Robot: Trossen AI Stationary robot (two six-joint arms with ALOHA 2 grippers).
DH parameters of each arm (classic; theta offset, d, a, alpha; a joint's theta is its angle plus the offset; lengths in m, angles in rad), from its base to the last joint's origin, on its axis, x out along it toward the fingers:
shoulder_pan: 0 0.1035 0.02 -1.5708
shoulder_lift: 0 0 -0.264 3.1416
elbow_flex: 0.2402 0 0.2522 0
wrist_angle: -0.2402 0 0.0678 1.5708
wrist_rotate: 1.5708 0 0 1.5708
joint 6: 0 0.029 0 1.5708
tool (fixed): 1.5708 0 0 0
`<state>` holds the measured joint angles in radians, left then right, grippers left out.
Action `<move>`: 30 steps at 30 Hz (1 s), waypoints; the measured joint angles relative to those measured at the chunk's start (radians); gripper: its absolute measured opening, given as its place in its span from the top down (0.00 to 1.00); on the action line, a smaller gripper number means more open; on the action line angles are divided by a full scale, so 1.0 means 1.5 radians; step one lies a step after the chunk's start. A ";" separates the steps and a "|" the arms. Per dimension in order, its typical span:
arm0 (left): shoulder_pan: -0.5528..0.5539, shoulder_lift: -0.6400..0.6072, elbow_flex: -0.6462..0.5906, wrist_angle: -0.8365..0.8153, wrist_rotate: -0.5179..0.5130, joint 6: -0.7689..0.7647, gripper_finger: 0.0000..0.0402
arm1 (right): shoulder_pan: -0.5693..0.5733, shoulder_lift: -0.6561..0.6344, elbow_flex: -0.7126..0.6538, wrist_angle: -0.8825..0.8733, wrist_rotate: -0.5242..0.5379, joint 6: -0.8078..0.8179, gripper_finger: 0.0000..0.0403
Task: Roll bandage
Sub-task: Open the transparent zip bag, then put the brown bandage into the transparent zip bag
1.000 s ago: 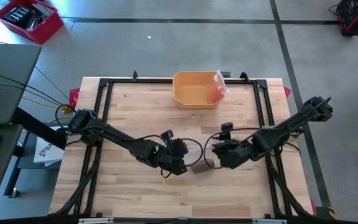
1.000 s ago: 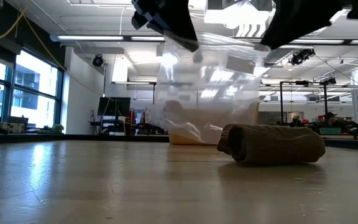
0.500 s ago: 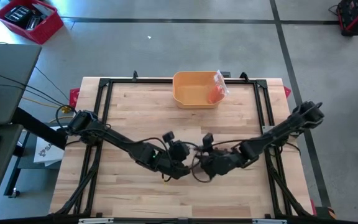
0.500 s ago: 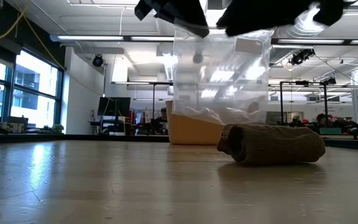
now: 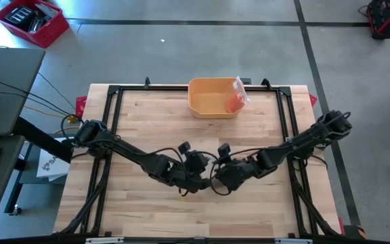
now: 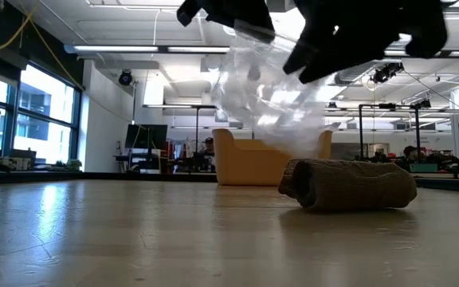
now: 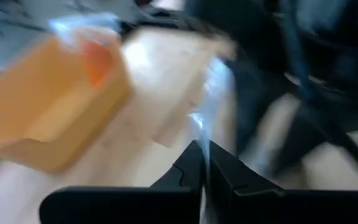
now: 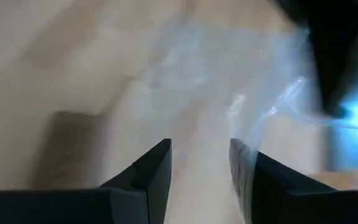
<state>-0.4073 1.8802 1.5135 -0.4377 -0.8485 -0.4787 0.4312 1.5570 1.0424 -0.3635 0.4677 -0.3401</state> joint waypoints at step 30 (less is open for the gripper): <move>-0.060 0.145 0.016 -0.235 -0.280 0.224 1.00 | -0.046 -0.024 0.041 -0.008 -0.075 0.015 0.54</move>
<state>-0.4980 2.0981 1.5378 -0.7901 -1.2685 -0.1425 0.3619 1.5210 1.1034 -0.3752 0.3549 -0.3169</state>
